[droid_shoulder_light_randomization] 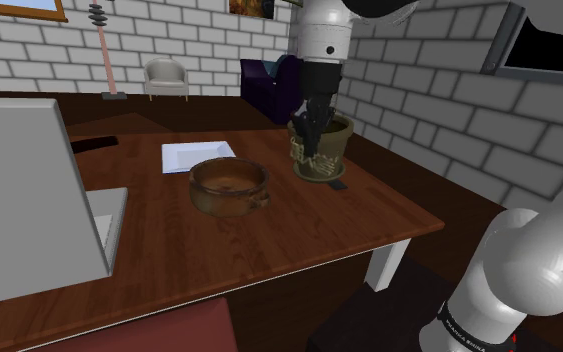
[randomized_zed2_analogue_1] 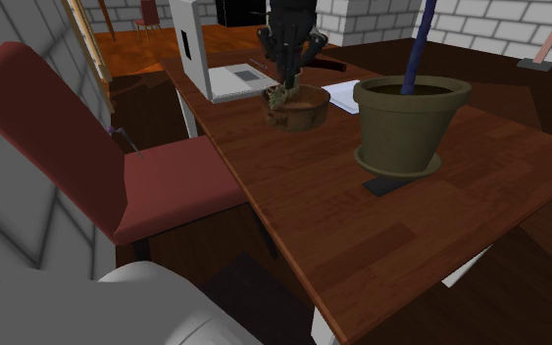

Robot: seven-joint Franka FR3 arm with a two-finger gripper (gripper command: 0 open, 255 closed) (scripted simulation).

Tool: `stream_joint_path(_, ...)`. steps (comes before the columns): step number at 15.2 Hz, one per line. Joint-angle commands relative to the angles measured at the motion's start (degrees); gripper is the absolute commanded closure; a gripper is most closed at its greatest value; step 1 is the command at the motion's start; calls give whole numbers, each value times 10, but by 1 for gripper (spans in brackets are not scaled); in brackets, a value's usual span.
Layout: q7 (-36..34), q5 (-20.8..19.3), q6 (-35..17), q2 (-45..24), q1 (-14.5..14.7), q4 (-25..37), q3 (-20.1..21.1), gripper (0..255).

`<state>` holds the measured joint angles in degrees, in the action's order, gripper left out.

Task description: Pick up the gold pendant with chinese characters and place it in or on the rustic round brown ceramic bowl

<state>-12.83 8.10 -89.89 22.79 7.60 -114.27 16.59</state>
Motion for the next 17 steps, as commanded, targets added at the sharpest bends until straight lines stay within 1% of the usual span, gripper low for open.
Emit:
stream_joint_path(1, -1, -2, 15, -5, -1, 20, -1, 255)
stream_joint_path(3, -2, -2, 26, -7, -1, 33, -1, 255)
stream_joint_path(9, -46, -37, 34, -155, -2, 186, 33, 255)
stream_joint_path(12, -71, -64, 51, -237, 6, 281, 48, 255)
stream_joint_path(14, -88, -86, 70, -296, 17, 355, 57, 255)
stream_joint_path(16, -103, -111, 96, -361, 34, 441, 63, 255)
stream_joint_path(17, -111, -126, 114, -399, 47, 495, 65, 255)
